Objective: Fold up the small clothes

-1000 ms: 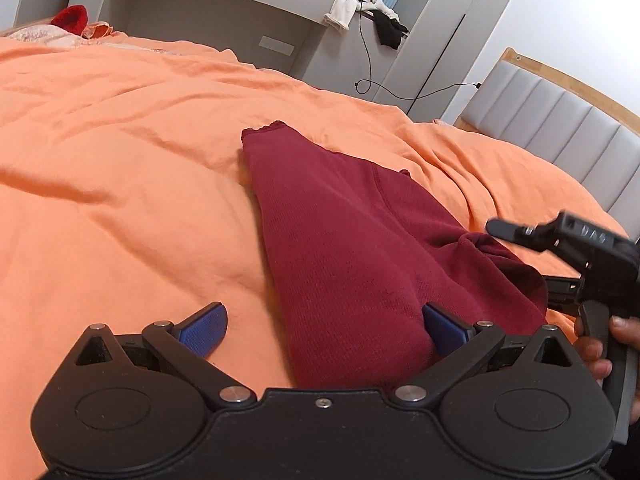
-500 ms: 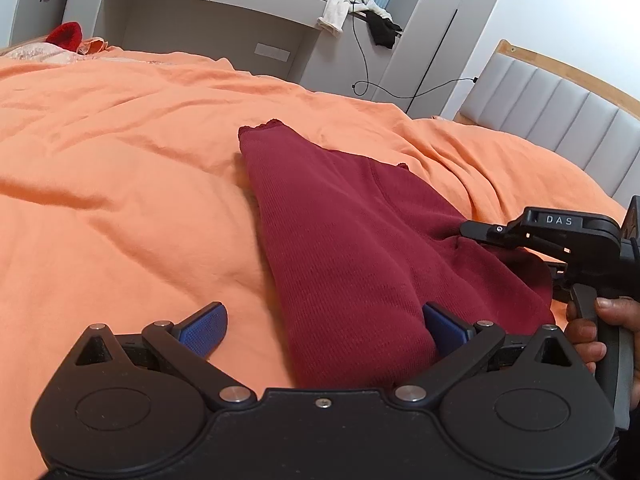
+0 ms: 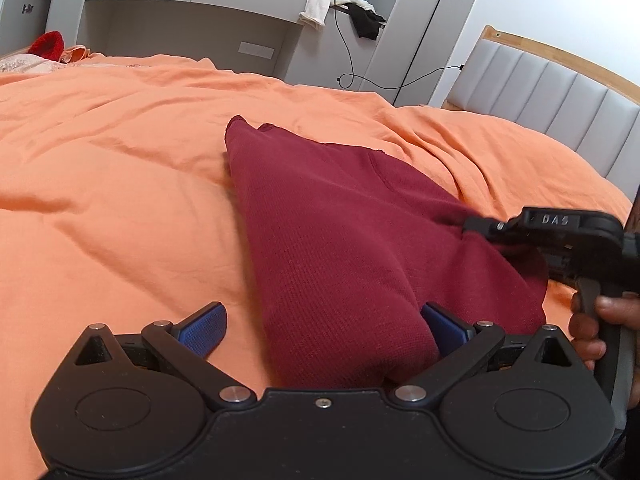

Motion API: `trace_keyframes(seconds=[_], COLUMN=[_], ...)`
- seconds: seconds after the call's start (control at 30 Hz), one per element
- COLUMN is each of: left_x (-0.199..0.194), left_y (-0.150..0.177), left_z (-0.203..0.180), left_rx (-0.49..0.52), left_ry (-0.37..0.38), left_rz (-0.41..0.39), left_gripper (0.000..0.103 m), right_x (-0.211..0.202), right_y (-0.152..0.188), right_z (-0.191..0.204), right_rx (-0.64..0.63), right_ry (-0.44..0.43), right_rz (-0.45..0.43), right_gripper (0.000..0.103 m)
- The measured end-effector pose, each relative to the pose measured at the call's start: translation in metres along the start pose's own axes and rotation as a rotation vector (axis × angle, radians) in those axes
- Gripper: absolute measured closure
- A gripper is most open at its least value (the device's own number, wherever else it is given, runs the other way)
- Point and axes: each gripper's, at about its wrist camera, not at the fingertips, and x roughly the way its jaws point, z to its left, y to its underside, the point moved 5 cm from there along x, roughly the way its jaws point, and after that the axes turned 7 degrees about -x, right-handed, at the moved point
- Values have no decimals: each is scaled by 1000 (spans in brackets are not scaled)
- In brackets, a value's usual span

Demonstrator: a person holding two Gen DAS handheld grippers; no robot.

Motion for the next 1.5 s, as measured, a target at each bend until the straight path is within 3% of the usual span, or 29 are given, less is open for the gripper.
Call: trace_keyframes(seconds=[0.2, 0.3, 0.47, 0.53, 0.67, 0.87, 1.03, 1.23, 1.37, 1.5], left_x=[0, -9, -21, -25, -30, -25, -16, -14, -13, -13], left_y=[1, 0, -11, -15, -23, -25, -17, -14, -13, -13], left_z=[0, -1, -3, 1, 13, 24, 19, 21, 20, 19], left_rx=[5, -36, -35, -62, -140, -185, -135, -131, -126, -129], left_ry=[-2, 10, 30, 28, -10, -35, -47, -50, -53, -53], left_rz=[-4, -46, -120, -146, -182, -139, -95, -88, -88, -86], left_gripper=[0, 1, 1, 1, 1, 1, 1, 1, 1, 1], right_x=[-5, -7, -14, -15, -17, -19, -26, -32, -24, -13], right_y=[4, 3, 1, 4, 14, 31, 21, 4, 7, 16], right_z=[2, 3, 10, 15, 27, 33, 17, -2, -9, -20], right_rx=[2, 16, 5, -18, -134, -275, -161, -50, -26, 21], right_ry=[-8, -27, -76, -88, -82, -25, -66, 18, 45, 83], right_rz=[9, 17, 24, 38, 68, 83, 74, -5, 32, 99], right_gripper=[65, 56, 26, 19, 17, 21, 21, 8, 0, 0])
